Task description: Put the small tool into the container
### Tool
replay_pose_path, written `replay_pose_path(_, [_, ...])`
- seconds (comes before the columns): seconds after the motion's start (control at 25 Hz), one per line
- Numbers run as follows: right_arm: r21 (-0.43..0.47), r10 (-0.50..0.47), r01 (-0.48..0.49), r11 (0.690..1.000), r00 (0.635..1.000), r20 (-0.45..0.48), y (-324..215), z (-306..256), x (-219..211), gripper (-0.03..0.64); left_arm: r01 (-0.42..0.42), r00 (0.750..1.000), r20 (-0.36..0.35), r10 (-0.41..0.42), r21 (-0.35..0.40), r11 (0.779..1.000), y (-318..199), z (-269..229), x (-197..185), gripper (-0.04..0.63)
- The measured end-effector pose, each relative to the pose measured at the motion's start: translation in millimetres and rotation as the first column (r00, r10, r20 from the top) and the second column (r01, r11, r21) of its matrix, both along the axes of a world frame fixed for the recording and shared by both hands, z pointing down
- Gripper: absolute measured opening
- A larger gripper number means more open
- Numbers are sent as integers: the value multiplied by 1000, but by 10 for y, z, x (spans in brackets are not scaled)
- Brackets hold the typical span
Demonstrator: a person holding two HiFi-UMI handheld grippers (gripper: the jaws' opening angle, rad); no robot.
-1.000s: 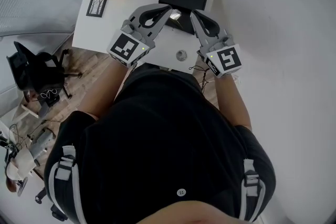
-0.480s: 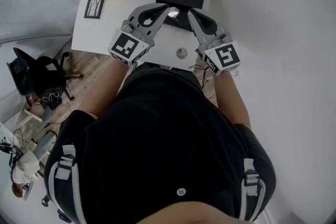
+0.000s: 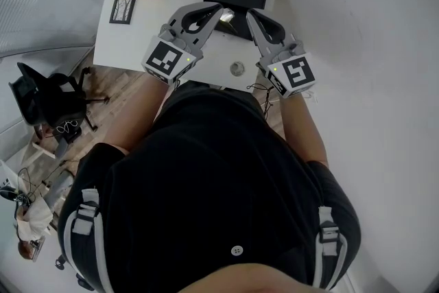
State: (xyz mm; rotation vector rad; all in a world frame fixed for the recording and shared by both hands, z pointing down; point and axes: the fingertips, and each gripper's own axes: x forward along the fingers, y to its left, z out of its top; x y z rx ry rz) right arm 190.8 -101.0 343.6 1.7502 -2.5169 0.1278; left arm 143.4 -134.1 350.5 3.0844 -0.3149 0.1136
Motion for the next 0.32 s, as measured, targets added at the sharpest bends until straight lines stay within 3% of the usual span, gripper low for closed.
replay_pose_path(0.32, [-3,6,-7,1000,1000,-3,25,46,52,12,-9,1000,-15,9,6,1000,19,-6,56,8])
